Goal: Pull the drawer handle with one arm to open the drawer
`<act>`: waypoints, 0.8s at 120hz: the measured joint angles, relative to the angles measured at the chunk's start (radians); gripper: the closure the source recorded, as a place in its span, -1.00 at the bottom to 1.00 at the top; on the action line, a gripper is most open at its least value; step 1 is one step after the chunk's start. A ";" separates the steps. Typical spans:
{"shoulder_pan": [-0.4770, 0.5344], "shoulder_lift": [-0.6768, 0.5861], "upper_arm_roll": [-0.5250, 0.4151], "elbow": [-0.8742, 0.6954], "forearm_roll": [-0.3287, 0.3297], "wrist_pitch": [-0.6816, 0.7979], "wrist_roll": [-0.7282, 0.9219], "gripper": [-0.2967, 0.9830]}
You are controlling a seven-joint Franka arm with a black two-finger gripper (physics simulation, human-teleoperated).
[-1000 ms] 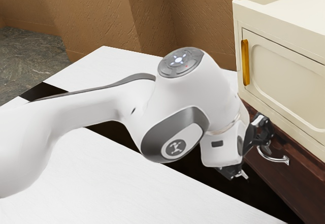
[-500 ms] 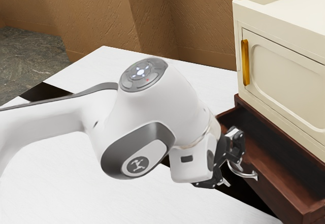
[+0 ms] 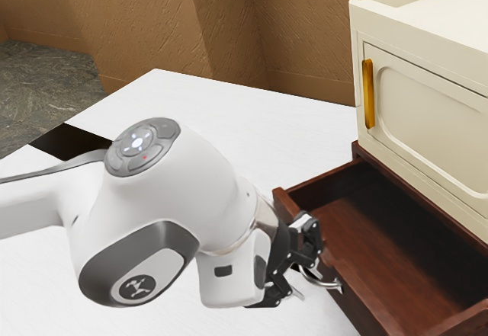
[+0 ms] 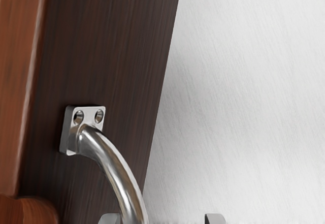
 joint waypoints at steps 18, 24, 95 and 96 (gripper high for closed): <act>0.000 -0.041 0.001 -0.043 0.000 0.005 -0.010 0.30; 0.000 -0.057 0.001 -0.057 -0.001 0.005 -0.013 0.30; -0.003 -0.174 0.003 -0.154 0.004 0.015 -0.051 0.56; -0.003 -0.174 0.003 -0.154 0.004 0.016 -0.051 0.56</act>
